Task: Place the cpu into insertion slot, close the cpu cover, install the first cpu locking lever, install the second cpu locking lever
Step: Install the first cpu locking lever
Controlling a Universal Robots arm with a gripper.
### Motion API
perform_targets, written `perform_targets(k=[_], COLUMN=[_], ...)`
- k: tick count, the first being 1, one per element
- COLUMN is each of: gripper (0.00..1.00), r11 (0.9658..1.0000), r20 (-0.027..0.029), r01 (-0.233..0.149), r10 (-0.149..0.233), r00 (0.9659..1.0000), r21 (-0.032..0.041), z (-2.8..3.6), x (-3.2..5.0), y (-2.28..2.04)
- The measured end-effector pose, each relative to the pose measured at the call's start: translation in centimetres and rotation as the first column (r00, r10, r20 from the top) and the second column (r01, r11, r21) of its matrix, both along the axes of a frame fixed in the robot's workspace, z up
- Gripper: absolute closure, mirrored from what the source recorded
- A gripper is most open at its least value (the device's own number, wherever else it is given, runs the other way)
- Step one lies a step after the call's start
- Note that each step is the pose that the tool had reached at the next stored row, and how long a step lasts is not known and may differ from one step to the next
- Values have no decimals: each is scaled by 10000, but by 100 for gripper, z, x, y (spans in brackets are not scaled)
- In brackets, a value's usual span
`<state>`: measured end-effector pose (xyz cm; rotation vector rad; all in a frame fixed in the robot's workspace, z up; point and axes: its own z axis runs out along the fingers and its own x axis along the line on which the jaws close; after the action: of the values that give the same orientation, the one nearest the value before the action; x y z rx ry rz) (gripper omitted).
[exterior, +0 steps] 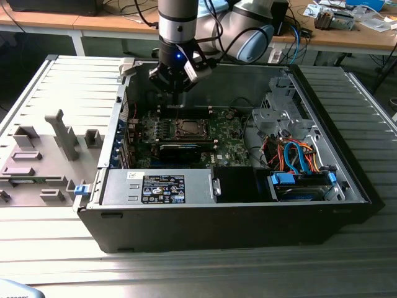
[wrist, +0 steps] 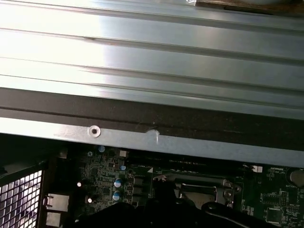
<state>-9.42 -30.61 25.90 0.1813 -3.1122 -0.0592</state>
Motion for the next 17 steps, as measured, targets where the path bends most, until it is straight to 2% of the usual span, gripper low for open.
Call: perform_targets(k=[8,17], gripper=[89,89], r11=[10000,10000], r20=[-1,0], r01=[0,1], r10=[0,-1], r00=[10000,10000], r21=[0,0], z=[0,0], x=[76,106], y=[0,-1])
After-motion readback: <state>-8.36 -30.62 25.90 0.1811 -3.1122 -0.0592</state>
